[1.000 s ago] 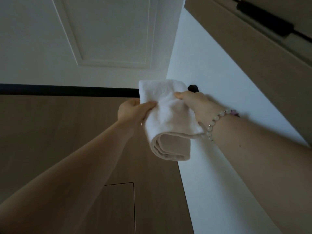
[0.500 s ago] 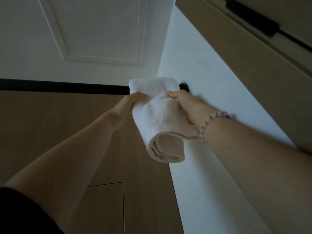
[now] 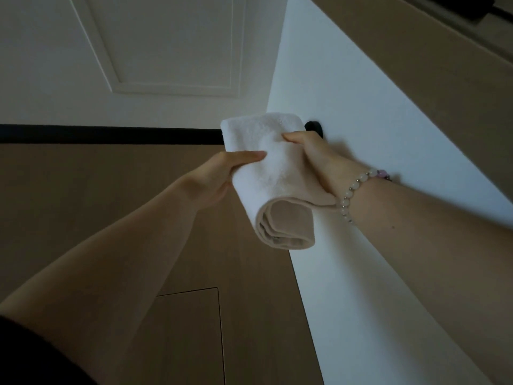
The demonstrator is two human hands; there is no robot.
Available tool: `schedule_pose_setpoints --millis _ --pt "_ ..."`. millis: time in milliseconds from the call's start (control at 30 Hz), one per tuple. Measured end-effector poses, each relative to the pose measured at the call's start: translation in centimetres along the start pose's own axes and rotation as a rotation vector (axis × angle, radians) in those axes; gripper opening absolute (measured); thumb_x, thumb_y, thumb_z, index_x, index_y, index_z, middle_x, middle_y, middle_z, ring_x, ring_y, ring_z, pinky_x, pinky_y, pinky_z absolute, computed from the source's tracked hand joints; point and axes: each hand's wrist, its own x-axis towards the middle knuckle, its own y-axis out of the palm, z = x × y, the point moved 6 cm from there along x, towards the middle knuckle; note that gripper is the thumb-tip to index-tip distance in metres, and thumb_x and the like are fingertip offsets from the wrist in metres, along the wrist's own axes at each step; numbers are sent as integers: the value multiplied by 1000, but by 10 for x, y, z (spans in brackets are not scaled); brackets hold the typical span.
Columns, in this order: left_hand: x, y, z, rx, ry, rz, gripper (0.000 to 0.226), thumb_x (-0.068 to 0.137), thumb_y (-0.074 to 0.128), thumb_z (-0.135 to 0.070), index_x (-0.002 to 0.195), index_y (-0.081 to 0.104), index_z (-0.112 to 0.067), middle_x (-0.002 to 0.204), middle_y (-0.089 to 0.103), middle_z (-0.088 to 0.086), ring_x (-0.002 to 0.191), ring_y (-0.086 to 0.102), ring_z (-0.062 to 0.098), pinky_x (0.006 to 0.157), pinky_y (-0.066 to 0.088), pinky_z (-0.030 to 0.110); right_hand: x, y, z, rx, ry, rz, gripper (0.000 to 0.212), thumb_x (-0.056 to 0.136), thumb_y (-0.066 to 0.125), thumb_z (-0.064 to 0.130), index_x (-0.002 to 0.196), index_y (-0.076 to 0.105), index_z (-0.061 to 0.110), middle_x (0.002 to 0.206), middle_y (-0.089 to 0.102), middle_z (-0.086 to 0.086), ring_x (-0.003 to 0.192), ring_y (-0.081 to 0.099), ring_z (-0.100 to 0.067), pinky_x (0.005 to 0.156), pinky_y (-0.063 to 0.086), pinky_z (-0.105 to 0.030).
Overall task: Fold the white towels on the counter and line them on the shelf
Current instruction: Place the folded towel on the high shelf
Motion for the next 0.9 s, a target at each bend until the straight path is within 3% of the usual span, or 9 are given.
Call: schedule_pose_setpoints --millis 100,233,300,400,500,600,667,767,900 --pt "-2 -7 1 0 -8 -14 56 77 66 -24 128 52 -5 121 64 11 112 61 24 98 46 37 1 1 1 -9 -26 -33 62 64 67 44 118 61 15 114 66 -10 99 65 -23 95 48 -35" --pt "-8 -13 4 41 -16 -64 50 79 68 -15 124 53 0 120 63 15 109 63 26 97 49 38 -3 -2 6 -61 -30 -41 38 80 64 45 101 65 13 99 68 -5 84 63 -14 76 48 -20" --pt "-11 -14 6 53 -16 -117 40 85 64 -11 122 53 0 119 63 15 108 63 27 98 49 41 -8 -2 7 -70 -40 5 26 85 62 40 88 60 14 88 63 -4 76 59 -14 69 47 -21" --pt "-12 -10 12 29 -39 -163 43 84 64 -20 122 55 -3 117 65 15 109 62 30 99 47 45 -17 -2 3 -101 -12 28 24 84 64 37 82 59 14 81 61 -4 72 58 -13 67 46 -20" --pt "-19 6 20 23 -143 -102 63 74 70 -45 125 56 -11 110 69 8 103 65 25 88 50 38 -23 1 -3 -70 54 55 38 73 72 42 94 69 11 94 71 -9 84 67 -20 88 52 -27" --pt "-23 23 20 -36 -105 -30 65 71 71 -46 125 55 -14 110 70 5 103 66 22 89 49 38 -27 0 -4 149 29 93 38 84 64 32 115 65 11 99 70 -9 78 68 -20 71 56 -25" --pt "-23 25 15 -74 -18 -52 56 75 68 -37 124 56 -11 109 70 5 101 66 21 86 51 36 -33 2 -10 213 37 144 45 86 60 33 123 60 9 105 66 -14 83 66 -24 74 54 -28" --pt "-19 17 16 -126 28 -120 54 76 63 -34 124 56 -8 112 68 9 104 65 25 92 50 39 -43 7 -17 225 51 235 33 87 57 32 103 65 4 87 69 -11 73 68 -22 73 54 -29" --pt "-18 6 33 -135 -10 -207 67 70 71 -48 120 60 -5 113 68 12 106 65 26 97 47 42 -48 10 -28 175 31 206 22 86 61 30 85 67 8 73 71 -6 66 69 -17 75 55 -30"
